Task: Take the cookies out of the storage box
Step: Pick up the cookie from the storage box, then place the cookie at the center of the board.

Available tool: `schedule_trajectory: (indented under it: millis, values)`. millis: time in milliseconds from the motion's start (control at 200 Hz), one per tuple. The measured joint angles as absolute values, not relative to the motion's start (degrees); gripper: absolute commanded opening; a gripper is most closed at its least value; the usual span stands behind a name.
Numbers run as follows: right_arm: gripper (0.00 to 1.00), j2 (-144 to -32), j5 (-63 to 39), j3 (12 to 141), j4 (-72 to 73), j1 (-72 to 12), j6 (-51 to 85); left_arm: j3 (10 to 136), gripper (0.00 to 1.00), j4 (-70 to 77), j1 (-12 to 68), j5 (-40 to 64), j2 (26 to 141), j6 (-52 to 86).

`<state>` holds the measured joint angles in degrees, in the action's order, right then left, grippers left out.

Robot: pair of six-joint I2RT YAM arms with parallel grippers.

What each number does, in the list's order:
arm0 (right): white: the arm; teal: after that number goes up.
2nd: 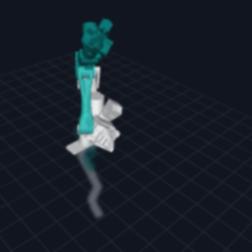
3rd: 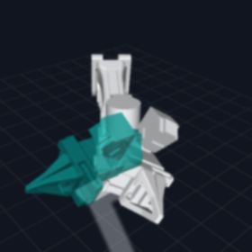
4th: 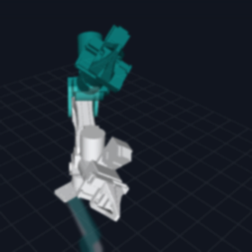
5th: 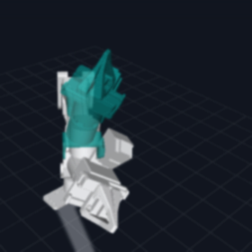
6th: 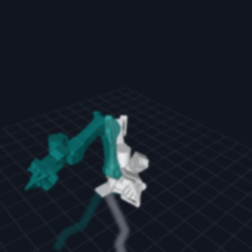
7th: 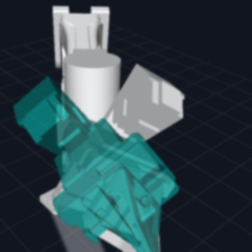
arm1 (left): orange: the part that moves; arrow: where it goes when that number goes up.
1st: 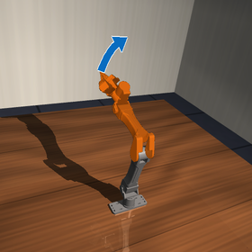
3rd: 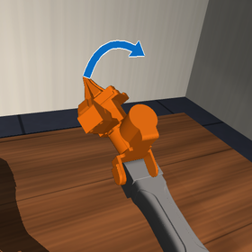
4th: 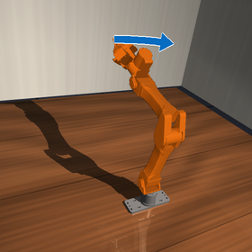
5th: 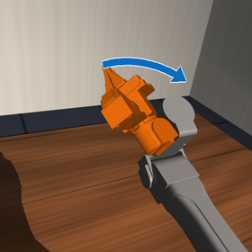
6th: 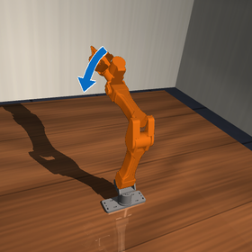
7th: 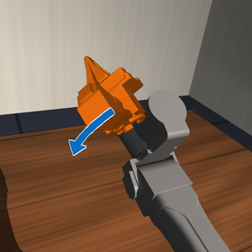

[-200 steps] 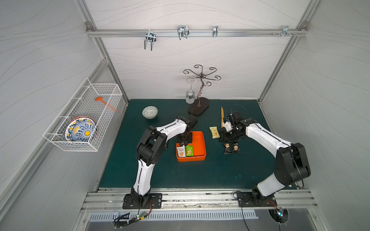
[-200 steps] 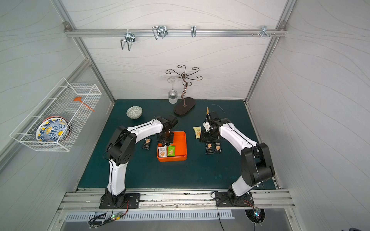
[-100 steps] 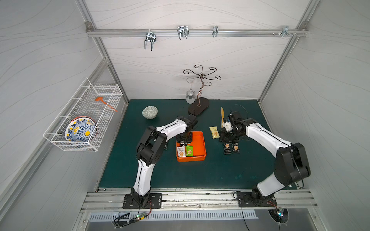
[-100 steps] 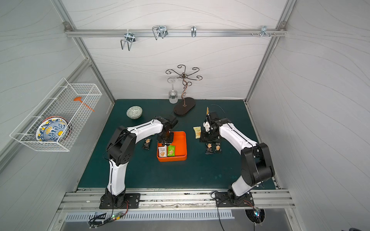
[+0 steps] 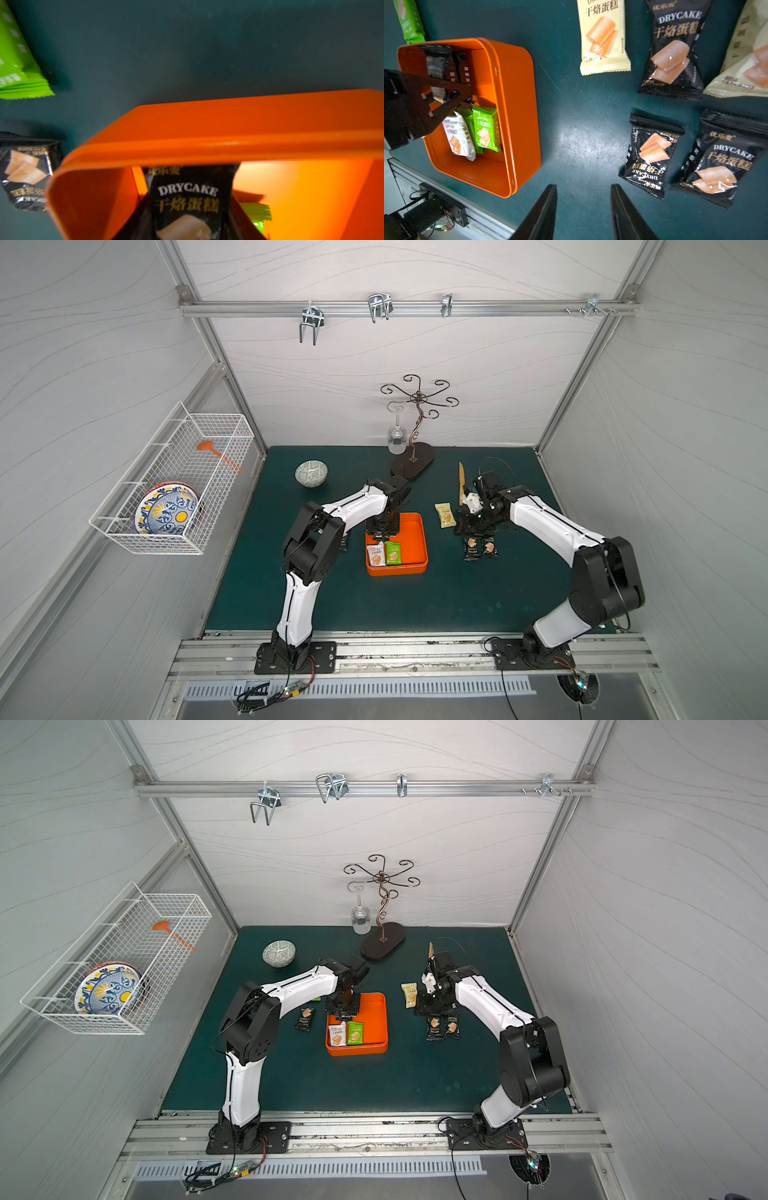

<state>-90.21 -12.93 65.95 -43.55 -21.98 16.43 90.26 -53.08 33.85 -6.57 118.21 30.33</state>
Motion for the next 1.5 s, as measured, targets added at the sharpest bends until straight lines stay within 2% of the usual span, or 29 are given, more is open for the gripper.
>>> schedule_trajectory:
  millis: [415, 620, 770, 805, 850, 1501]
  values:
    - [0.46, -90.2, -12.9, 66.0, -43.5, -22.0, 16.4, 91.2, 0.48, -53.7, 33.8, -5.4, 117.6, 30.7]
    - [0.46, -90.2, -12.9, 66.1, -43.6, -22.0, 16.4, 91.2, 0.46, -53.7, 33.8, -5.3, 117.6, 30.7]
    - [0.47, -90.2, -12.9, 66.1, -43.5, -22.0, 16.4, 91.2, 0.43, -53.7, 33.8, -5.3, 117.6, 30.8]
    - [0.46, -90.2, -12.9, 66.1, -43.5, -22.0, 16.4, 91.2, 0.34, -53.8, 33.8, -5.2, 117.6, 30.9]
    - [0.46, -90.2, -12.9, 66.1, -43.5, -22.0, 16.4, 91.2, 0.3, -53.7, 33.7, -5.2, 117.6, 30.9]
    - [0.46, -90.2, -12.9, 66.1, -43.5, -22.0, 16.4, 91.2, 0.31, -54.3, 33.7, -4.1, 106.1, 32.2]
